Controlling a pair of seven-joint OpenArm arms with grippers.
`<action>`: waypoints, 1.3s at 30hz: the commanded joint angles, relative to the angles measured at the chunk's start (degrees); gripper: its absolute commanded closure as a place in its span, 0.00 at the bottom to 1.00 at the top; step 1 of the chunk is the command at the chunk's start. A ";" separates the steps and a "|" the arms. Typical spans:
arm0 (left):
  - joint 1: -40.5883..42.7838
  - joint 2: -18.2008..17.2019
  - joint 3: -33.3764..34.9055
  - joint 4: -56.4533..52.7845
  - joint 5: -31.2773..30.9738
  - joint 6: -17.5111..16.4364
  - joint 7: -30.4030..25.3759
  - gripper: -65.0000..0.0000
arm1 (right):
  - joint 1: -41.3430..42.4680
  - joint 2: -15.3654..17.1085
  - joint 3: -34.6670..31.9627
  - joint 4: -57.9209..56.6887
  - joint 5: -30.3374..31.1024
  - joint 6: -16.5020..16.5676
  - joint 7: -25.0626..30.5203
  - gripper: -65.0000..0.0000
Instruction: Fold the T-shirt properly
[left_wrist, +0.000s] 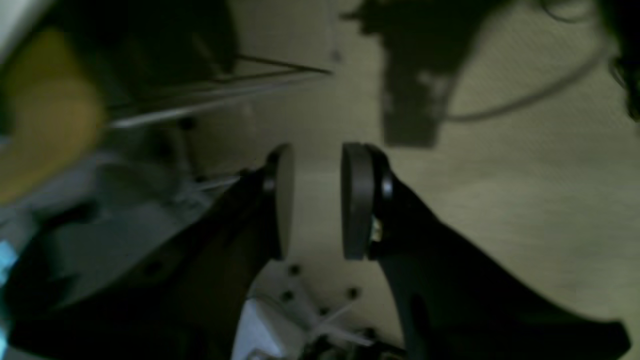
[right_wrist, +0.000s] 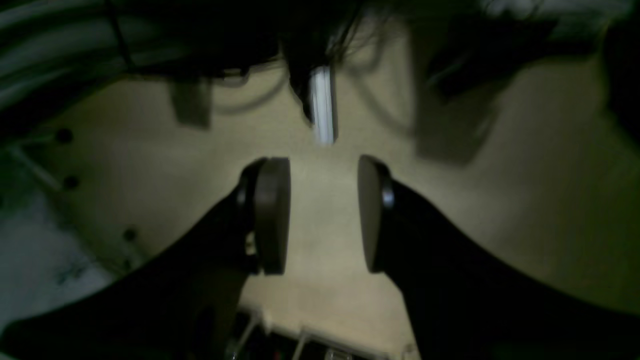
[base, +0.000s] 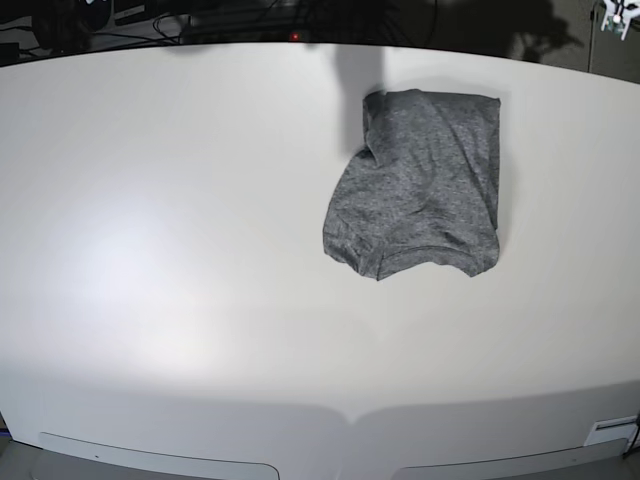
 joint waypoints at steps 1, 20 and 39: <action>0.66 -0.07 -0.44 -1.70 -0.57 -1.05 -1.68 0.76 | -0.87 1.64 -2.03 -2.34 -0.63 0.32 2.93 0.64; -29.55 9.33 0.72 -52.19 -10.75 -13.49 -13.14 0.76 | 39.78 4.79 -43.65 -63.06 -19.67 0.32 26.03 0.64; -34.71 21.77 0.72 -73.16 9.92 -8.85 -42.93 0.76 | 44.26 2.93 -48.04 -65.79 -22.84 -16.83 45.51 0.64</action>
